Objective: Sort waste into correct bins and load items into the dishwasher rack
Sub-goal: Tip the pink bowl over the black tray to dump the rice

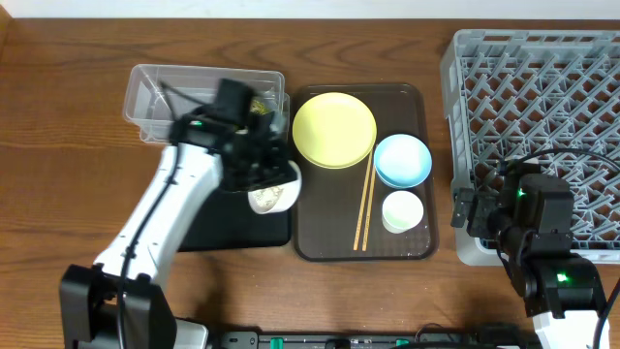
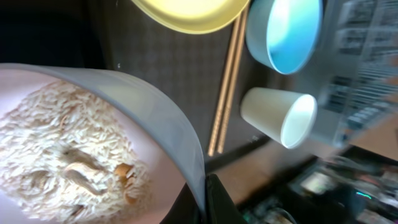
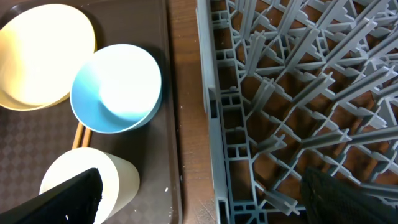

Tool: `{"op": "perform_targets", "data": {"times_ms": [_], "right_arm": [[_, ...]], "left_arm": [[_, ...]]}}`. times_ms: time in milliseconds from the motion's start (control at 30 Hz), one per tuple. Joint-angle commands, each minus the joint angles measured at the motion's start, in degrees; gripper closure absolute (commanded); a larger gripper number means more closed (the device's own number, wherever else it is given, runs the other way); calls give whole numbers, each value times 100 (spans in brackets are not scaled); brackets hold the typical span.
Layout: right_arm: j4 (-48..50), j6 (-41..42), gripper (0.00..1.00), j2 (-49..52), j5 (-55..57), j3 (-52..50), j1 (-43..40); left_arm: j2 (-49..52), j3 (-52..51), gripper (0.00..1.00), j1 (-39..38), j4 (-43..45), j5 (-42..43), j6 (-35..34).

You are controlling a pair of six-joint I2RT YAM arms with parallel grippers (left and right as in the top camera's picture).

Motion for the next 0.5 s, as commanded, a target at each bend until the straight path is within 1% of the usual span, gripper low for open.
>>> {"op": "perform_targets", "data": {"times_ms": [0,67,233,367,467], "right_arm": [[13,59,1,0,-20,120,55],[13,59,1,2,-20,120,55],[13,59,1,2,-20,120,55],[13,59,1,0,-20,120,55],[13,59,1,0,-20,120,55]], "left_arm": [[48,-415,94,697,-26,1681,1023],[72,-640,94,1106,-28,2079,1250],[258,-1121,94,1930,-7,2813,1329],[577,-1281,94,2358,-7,3661,1386],[872,-1290,94,2514,-9,4122,1375]]}}
